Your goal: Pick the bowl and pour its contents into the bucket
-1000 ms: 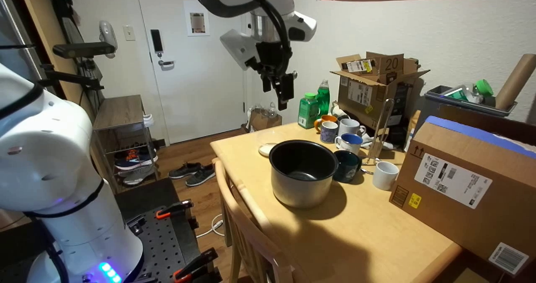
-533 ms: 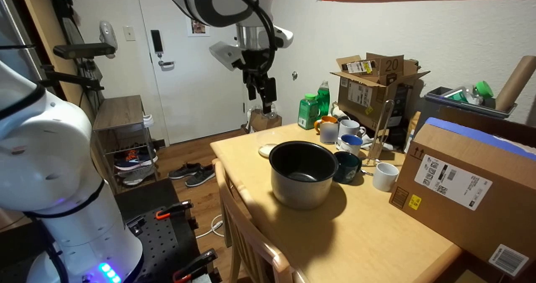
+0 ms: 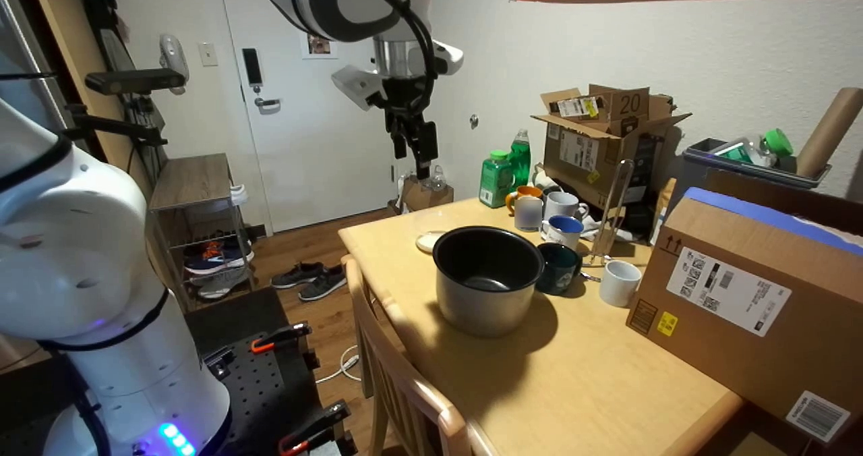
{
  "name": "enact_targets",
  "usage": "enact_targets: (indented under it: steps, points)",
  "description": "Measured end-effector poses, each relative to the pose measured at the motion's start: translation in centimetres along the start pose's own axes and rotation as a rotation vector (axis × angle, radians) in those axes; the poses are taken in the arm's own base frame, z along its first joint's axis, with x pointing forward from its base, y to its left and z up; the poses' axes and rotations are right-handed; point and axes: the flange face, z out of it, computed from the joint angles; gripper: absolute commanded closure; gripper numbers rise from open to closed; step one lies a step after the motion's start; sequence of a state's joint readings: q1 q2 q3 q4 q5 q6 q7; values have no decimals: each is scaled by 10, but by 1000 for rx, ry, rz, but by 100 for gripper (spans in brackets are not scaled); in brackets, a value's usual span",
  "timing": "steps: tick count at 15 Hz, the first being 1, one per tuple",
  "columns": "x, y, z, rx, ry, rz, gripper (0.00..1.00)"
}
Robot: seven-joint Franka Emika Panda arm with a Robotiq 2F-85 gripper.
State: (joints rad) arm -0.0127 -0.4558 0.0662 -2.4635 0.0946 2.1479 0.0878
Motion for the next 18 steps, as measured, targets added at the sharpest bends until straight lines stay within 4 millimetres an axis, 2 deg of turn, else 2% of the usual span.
enact_targets:
  steps: [5,8,14,18]
  points:
    - [-24,-75,13,-39,-18,5,0]
    - [-34,-103,25,-56,-39,19,0]
    - [-34,-136,60,-76,-114,52,0]
    - [-28,-140,65,-74,-129,48,0]
